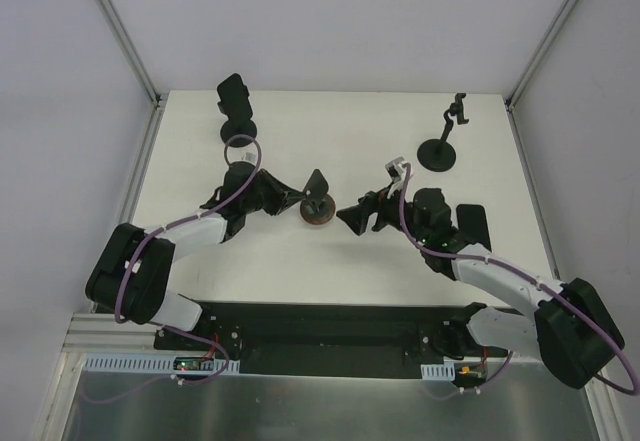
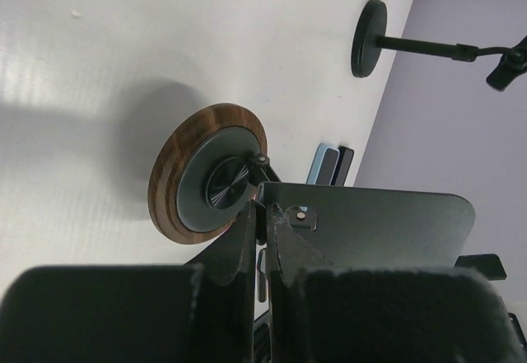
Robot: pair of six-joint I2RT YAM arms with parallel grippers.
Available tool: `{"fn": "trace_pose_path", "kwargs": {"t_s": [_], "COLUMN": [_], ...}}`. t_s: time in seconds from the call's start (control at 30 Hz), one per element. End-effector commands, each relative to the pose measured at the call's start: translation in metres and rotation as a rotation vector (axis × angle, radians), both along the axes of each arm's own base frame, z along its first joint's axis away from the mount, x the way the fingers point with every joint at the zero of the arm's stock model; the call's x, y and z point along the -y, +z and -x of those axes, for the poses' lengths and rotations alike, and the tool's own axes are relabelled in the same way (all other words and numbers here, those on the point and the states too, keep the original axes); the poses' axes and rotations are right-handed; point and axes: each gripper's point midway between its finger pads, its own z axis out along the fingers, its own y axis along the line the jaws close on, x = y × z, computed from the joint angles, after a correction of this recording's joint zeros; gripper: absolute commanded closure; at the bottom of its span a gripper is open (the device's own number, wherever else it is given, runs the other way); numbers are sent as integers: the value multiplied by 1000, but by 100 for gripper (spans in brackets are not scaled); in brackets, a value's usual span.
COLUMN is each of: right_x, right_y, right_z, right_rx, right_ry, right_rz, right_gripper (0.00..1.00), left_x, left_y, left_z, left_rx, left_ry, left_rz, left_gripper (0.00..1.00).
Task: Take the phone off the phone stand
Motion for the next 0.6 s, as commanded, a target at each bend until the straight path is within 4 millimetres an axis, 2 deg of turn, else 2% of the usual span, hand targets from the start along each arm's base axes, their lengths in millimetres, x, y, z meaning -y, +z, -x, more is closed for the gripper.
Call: {"fn": "trace_pose_path", "kwargs": {"t_s": [0.0,0.2,0.43,0.53,0.57], "right_x": [-23,-35,-39,-43,-43], "right_y": [39,33,19,14,13], "right_z": [-11,-21,-36,-40,-40], "right_rx": [82,84,74,70,67], "right_ry": [-6,-53,-121,-131,-133], "right_rz": [-108,-98,-69,-62,-61], "right_gripper": [12,22,37,45,53], "left_x": [24,47,60,63,63], "left_y": [29,34,39,39,40], "left_z": [-14,-3,6,8,9], "left_rx": [64,70,85,84,88], "left_ry": [24,-19,-31,-29,-30], "left_rz": [50,62,69,76,76], "left_gripper": [100,100,100,100,100]}}
